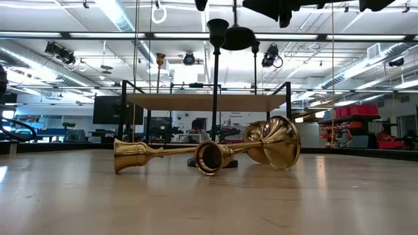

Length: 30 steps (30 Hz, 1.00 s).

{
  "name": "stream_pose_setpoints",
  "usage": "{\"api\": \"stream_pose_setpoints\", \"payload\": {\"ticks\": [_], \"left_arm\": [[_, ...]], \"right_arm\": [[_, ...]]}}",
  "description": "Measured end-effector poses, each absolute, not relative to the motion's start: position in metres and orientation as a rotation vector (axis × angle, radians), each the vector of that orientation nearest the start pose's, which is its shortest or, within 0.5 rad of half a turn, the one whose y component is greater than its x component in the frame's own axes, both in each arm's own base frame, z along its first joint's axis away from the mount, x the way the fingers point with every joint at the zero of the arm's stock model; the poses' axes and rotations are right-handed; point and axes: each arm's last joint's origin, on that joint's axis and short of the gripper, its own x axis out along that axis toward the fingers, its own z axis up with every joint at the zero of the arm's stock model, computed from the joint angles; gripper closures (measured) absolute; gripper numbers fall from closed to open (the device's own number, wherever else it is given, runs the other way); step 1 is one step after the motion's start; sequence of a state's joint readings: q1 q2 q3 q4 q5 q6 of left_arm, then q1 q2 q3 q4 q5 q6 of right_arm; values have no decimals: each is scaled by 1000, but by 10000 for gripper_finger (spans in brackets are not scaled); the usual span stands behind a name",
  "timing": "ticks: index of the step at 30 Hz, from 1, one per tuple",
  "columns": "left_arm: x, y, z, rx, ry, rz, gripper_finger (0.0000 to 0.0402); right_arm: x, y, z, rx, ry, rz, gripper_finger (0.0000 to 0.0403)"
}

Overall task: Pick & Place candle stick holders
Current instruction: Put the bottom black candle holder on the shelf aligned with the other black candle holder

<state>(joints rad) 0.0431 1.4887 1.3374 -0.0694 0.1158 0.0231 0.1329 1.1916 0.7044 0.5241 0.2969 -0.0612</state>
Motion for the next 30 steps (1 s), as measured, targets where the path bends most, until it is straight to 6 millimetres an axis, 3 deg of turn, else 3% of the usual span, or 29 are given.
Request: {"api": "stream_pose_setpoints", "payload": {"ticks": [10, 20, 30], "left_arm": [[344, 11, 371, 30, 199, -80, 389], [344, 11, 370, 30, 202, -80, 388], [344, 11, 370, 32, 207, -80, 388]], "right_arm": [[261, 27, 293, -23, -60, -141, 158], [278, 30, 282, -49, -102, -116, 185], [280, 30, 283, -60, -138, -119, 216]]}}
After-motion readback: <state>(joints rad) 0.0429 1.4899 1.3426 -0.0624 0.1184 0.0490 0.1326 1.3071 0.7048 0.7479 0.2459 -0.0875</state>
